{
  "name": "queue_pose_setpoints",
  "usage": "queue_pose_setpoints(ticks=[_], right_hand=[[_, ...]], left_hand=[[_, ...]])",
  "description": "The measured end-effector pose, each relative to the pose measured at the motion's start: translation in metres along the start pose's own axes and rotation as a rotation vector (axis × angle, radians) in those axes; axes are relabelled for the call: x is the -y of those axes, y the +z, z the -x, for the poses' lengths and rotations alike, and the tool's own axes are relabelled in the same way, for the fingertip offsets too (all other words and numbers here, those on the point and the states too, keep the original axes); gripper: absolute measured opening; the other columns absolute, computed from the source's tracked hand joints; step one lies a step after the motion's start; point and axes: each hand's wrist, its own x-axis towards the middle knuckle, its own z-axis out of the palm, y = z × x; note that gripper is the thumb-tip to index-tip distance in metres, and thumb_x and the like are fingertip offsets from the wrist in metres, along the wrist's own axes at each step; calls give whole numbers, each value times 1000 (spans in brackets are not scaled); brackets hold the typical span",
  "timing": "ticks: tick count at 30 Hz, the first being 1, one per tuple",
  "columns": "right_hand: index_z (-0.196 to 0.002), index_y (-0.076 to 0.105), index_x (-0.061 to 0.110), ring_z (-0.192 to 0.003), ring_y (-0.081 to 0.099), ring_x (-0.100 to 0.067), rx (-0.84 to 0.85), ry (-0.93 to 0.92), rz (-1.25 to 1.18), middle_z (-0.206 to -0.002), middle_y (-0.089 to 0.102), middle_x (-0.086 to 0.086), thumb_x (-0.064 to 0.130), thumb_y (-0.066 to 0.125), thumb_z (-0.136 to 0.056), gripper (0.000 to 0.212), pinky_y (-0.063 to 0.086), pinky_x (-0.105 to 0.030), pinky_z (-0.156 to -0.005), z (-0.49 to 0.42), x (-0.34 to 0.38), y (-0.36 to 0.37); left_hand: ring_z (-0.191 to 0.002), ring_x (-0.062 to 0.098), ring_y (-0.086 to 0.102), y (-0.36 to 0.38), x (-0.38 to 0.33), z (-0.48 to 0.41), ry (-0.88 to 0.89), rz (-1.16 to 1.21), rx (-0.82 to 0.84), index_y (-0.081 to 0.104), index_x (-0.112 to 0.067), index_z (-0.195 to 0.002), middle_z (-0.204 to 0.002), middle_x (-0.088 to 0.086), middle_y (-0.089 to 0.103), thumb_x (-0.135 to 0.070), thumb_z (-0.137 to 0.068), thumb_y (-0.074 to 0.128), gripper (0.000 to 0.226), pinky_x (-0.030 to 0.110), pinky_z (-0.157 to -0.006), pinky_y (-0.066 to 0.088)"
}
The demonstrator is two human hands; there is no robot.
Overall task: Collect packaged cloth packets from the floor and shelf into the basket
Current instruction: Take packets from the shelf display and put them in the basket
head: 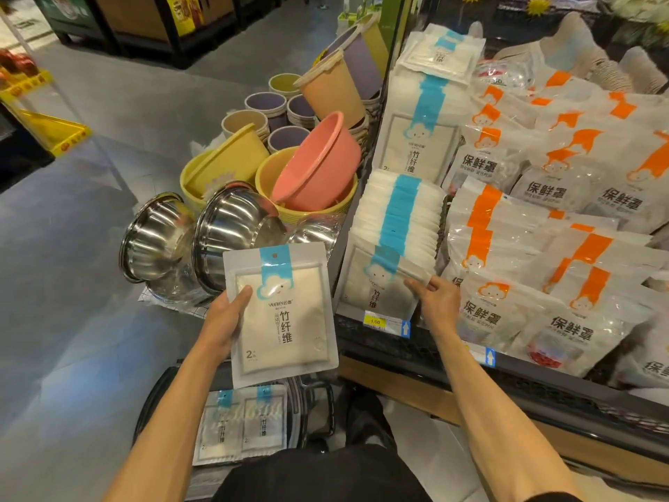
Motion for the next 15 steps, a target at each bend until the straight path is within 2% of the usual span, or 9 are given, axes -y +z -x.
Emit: queue_pose_setpoints(ticks=[5,9,15], right_hand=[[-77,72,12,-68,66,-27,-11,0,184,-71,70,-5,43,78,-81,32,51,-43,-59,9,-1,8],[-81,74,9,-66,63,-25,-12,2,236,-70,68,-4,38,78,-83,29,49,-39,-57,3,-4,8],[-80,69,17,-67,59,-18,6,-16,244,-74,65,-1,38,77,-84,23,39,-25,-52,-2,-4,10]], left_hand=[[-103,31,72,4,0,4,-5,-9,4,65,-16,-122,-111,11,75,-24,-103,55,23,50,-90,56],[-101,28,73,5,5,8,-14,-18,-11,63,-15,-123,-111,10,75,-24,-103,55,24,45,-84,58],[-95,25,74,10,7,12,-26,-10,-12,64,-17,-119,-106,7,77,-24,-103,54,20,39,-74,60]])
